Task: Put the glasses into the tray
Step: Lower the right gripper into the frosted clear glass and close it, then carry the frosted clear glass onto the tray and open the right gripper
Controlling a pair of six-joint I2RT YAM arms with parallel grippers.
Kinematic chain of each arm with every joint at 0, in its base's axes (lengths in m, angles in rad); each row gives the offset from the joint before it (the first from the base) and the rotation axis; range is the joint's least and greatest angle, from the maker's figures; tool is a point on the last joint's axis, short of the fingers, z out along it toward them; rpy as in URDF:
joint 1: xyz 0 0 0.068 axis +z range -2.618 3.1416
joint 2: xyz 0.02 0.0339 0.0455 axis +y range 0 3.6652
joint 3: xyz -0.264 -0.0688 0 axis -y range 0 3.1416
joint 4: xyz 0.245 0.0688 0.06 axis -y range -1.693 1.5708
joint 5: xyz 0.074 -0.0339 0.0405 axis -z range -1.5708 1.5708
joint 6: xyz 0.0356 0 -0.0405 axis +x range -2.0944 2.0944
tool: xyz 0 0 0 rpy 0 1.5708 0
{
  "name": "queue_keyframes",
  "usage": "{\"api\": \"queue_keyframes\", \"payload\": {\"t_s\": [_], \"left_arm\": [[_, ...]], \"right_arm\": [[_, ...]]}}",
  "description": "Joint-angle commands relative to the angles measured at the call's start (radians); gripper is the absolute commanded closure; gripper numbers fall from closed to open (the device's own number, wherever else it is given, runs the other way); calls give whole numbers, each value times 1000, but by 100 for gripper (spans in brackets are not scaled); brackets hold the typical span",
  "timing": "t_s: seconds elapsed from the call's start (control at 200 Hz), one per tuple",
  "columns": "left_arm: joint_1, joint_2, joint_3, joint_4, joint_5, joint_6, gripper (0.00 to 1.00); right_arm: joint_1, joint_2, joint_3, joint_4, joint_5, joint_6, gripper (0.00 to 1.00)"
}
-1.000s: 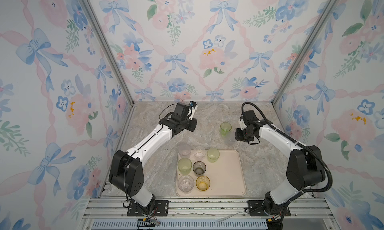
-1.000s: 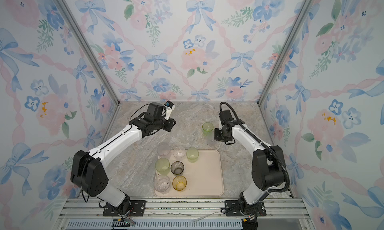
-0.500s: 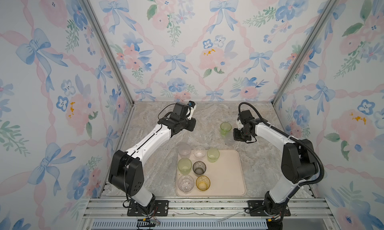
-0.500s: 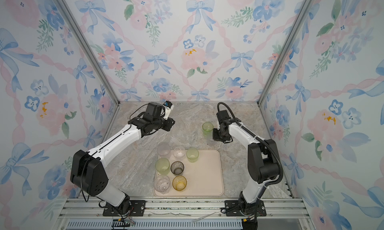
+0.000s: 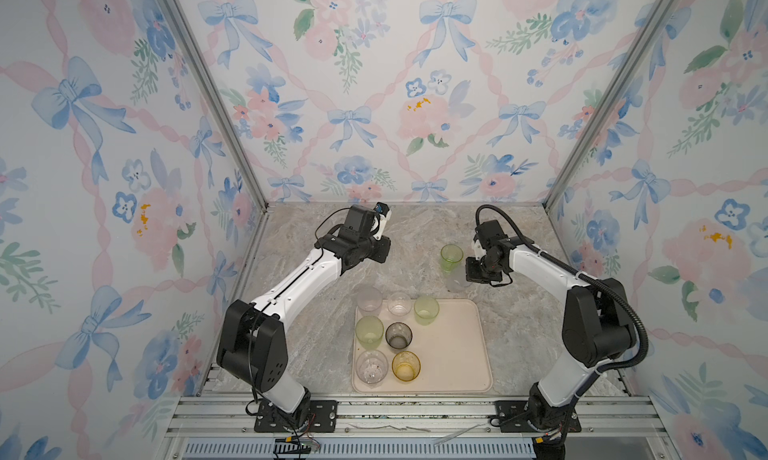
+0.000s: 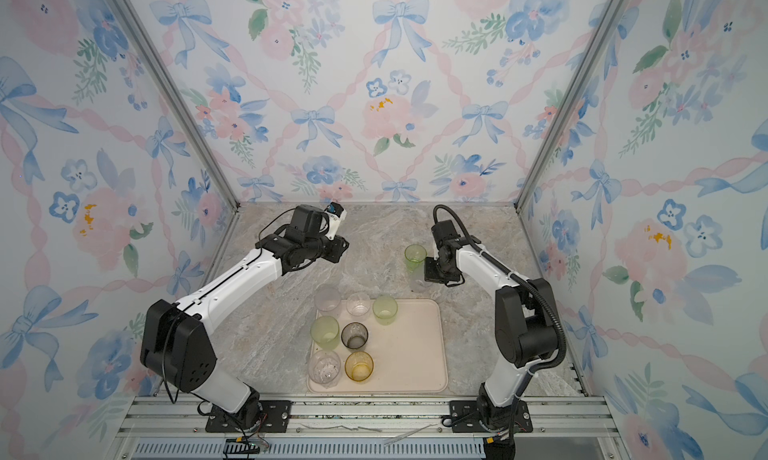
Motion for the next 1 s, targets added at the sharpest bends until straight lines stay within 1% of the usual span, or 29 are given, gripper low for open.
{"api": "queue_keyframes", "payload": {"t_s": [0.0, 0.11, 0.235, 0.4, 0.525, 0.73, 0.865, 0.991], "left_arm": [[11, -2, -19, 11, -2, 11, 69], [20, -5, -32, 20, -6, 7, 69], [26, -3, -46, 40, -18, -7, 69], [28, -13, -75, 83, -34, -36, 69], [29, -17, -81, 86, -40, -44, 69], [30, -21, -82, 86, -38, -47, 69], [30, -24, -84, 86, -36, -49, 69], [30, -29, -84, 86, -33, -49, 69]], "right_arm": [[29, -115, 31, -62, 36, -21, 100], [56, -210, 28, -122, 67, -45, 100], [110, -312, 31, -222, 112, -77, 100], [235, -422, 13, -361, 183, -86, 100], [357, -483, -14, -421, 209, -45, 100], [536, -480, -59, -443, 209, 43, 100], [611, -433, -83, -427, 212, 76, 100], [657, -376, -99, -376, 207, 90, 100]]}}
